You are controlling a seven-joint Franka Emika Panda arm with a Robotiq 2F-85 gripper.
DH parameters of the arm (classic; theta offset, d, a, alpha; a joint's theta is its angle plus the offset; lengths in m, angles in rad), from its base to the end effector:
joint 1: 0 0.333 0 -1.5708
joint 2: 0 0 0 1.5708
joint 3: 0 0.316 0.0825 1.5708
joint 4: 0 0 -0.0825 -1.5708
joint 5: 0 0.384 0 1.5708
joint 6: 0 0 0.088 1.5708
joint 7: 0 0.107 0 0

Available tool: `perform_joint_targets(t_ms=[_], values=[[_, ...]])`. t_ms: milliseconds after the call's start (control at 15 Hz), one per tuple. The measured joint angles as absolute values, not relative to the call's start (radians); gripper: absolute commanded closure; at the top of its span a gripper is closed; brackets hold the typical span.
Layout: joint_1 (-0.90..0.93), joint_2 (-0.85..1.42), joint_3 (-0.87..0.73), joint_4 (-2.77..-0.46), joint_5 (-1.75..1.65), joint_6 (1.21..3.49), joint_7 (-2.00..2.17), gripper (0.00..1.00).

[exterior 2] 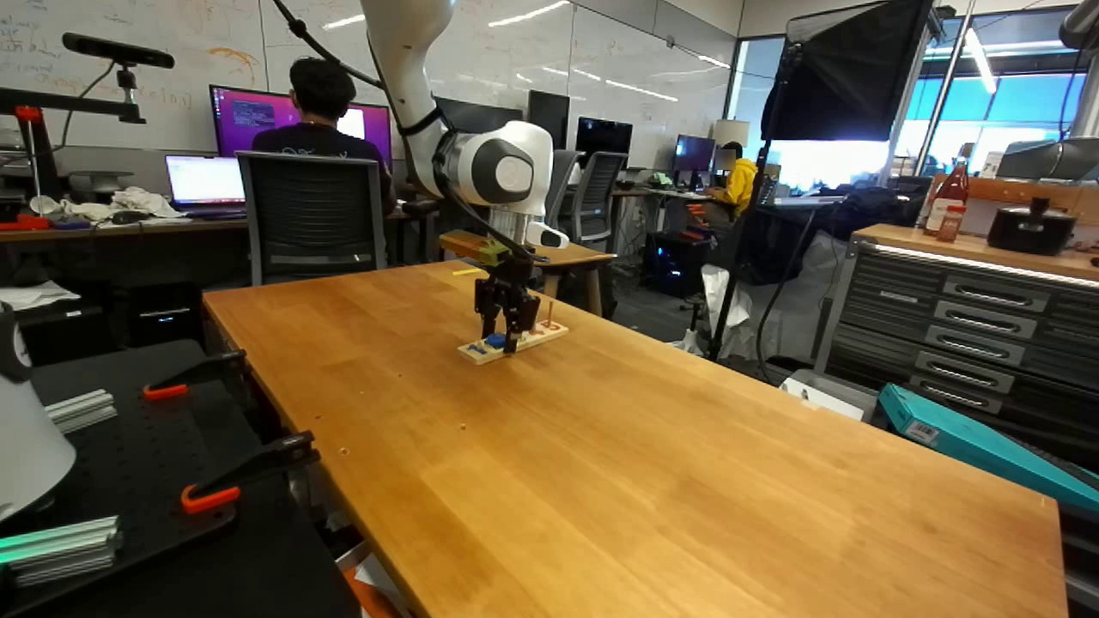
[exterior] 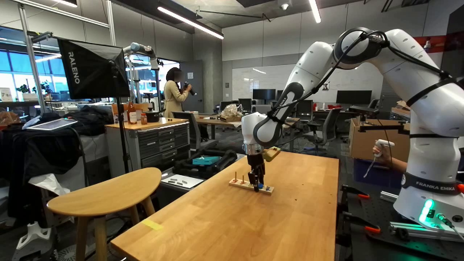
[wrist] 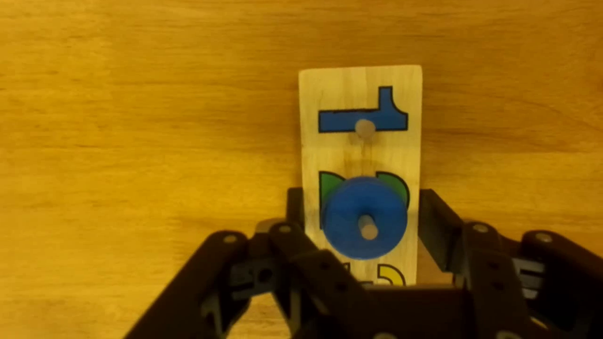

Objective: Remove the blue ring from the wooden platform

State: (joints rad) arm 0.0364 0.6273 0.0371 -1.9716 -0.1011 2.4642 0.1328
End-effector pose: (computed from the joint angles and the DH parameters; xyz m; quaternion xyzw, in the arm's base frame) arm 0.5925 0.0439 0.1366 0.9976 0.0090 -0.0645 0.0246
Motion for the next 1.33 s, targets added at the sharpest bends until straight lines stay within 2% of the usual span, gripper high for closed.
perform_joint_targets(t_ms=[133, 533, 600, 667, 733, 1067, 1200, 1267, 1333], values=[[0.038, 0.627, 0.037, -1.968, -0.101, 2.464, 0.133, 0.01], [0.048, 0.627, 0.037, -1.96, -0.101, 2.464, 0.133, 0.0], [0.05, 0.627, 0.037, -1.96, -0.101, 2.464, 0.133, 0.15], [0.052, 0.627, 0.037, -1.96, -0.101, 2.464, 0.133, 0.17], [0.053, 0.627, 0.037, -1.96, -0.101, 2.464, 0.133, 0.34], [0.059, 0.623, 0.037, -1.959, -0.101, 2.464, 0.133, 0.73], [0.059, 0.618, 0.038, -1.958, -0.101, 2.464, 0.133, 0.76], [0.06, 0.618, 0.038, -1.958, -0.101, 2.464, 0.133, 0.81], [0.06, 0.617, 0.037, -1.957, -0.101, 2.464, 0.133, 0.78]])
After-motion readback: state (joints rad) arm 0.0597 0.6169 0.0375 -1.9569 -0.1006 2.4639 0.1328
